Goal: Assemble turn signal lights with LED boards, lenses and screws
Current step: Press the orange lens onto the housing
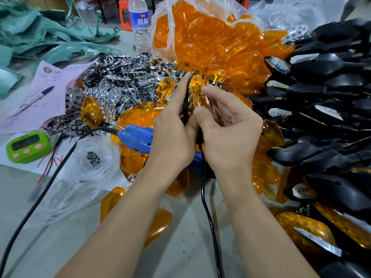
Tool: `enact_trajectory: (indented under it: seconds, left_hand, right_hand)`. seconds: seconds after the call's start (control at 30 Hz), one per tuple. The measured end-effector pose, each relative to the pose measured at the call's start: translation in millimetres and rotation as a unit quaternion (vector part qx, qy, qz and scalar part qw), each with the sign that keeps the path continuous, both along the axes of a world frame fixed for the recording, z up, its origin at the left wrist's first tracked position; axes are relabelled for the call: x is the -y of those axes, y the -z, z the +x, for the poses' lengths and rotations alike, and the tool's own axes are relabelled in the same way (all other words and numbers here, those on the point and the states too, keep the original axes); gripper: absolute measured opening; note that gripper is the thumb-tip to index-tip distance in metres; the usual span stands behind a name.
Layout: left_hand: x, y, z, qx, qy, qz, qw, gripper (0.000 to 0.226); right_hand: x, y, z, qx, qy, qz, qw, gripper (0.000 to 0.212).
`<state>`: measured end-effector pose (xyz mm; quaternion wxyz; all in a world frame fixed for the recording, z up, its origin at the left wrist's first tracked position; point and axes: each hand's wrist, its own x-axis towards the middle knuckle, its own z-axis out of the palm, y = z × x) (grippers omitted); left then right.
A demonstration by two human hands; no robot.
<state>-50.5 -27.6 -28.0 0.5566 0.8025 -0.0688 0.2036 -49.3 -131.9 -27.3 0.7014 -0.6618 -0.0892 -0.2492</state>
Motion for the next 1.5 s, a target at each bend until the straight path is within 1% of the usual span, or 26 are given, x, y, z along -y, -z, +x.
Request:
enact_trajectory:
  seconds: [0.1, 0.23, 0.3, 0.4, 0.53, 0.67, 0.77, 0.87, 0.97, 1.07, 1.13, 1.2, 1.23, 1.27, 1.33, 1.4, 1.43, 1.5]
  left_hand:
    - [-2.0, -0.5, 2.4, -0.034, 0.044, -0.082, 0.995, 0.070]
    - [-2.9, -0.6, 5.0, -0.075, 0.112, -0.200, 0.970, 0.073]
    - [-3.2, -0.7, 5.4, -0.084, 0.138, -0.233, 0.959, 0.076]
    - [-2.8, -0.7, 7.1, -0.092, 0.158, -0.270, 0.945, 0.075]
    - [1.6, -3.4, 4.8, -0.109, 0.184, -0.323, 0.922, 0.074]
    - [2.0, -4.8, 2.5, -0.113, 0.200, -0.345, 0.910, 0.083]
    - [2.3, -5.2, 2.0, -0.100, 0.217, -0.350, 0.906, 0.087]
    - [3.3, -5.3, 2.2, -0.087, 0.229, -0.363, 0.899, 0.086]
    - [3.9, -2.6, 2.5, -0.077, 0.235, -0.391, 0.887, 0.079]
    - [2.6, -1.9, 3.0, -0.086, 0.233, -0.429, 0.869, 0.073]
    - [1.1, -4.6, 3.5, -0.096, 0.202, -0.436, 0.872, 0.059]
    - [0.2, -7.5, 4.4, -0.090, 0.146, -0.413, 0.894, 0.037]
    - [-0.6, -8.5, 4.3, -0.085, 0.123, -0.388, 0.909, 0.030]
    - [-1.8, -9.0, 3.2, -0.082, 0.110, -0.362, 0.922, 0.026]
    - [-5.2, -9.9, 2.0, -0.080, 0.108, -0.328, 0.935, 0.023]
    - [-9.5, -11.2, 2.8, -0.086, 0.116, -0.332, 0.932, 0.022]
    - [-11.5, -12.1, 3.6, -0.090, 0.127, -0.350, 0.924, 0.022]
    - [-15.3, -12.7, 4.4, -0.095, 0.158, -0.380, 0.906, 0.025]
  right_hand:
    - [0.3, -3.6, 0.0, 0.000, -0.007, 0.002, 1.000, 0.036]
    - [2.6, -5.8, 1.3, -0.007, -0.012, 0.006, 1.000, 0.038]
    - [4.4, -5.9, 0.8, -0.006, -0.012, 0.008, 1.000, 0.040]
    - [2.1, -5.1, -1.2, 0.008, 0.011, -0.013, 1.000, 0.044]
    - [-5.4, -2.7, -1.4, 0.015, 0.041, -0.027, 0.999, 0.042]
    - [-6.0, -3.0, 0.4, 0.011, 0.032, -0.026, 0.999, 0.042]
    - [-6.4, -3.8, 0.0, 0.018, 0.034, -0.014, 0.999, 0.048]
    - [-6.7, -3.0, -1.2, 0.023, 0.046, -0.008, 0.999, 0.050]
    - [-6.6, -3.4, -0.5, 0.031, 0.055, -0.006, 0.998, 0.049]
    - [-7.4, -2.9, 1.1, 0.028, 0.033, 0.017, 0.999, 0.048]
    - [-8.3, -1.6, 0.0, 0.025, -0.003, 0.019, 1.000, 0.048]
    - [-7.8, -0.7, -3.1, 0.027, -0.018, -0.018, 0.999, 0.047]
    - [-6.5, -0.7, -4.0, 0.026, -0.023, -0.032, 0.999, 0.046]
    - [-4.0, -1.5, -3.7, 0.021, -0.032, -0.036, 0.999, 0.044]
    - [2.4, -4.6, -1.9, 0.006, -0.062, -0.024, 0.998, 0.039]
    - [10.4, -9.2, -1.0, -0.021, -0.088, 0.016, 0.996, 0.031]
    - [14.7, -10.8, -0.4, -0.037, -0.084, 0.034, 0.995, 0.026]
    - [21.2, -11.9, -0.3, -0.078, -0.075, 0.024, 0.994, 0.022]
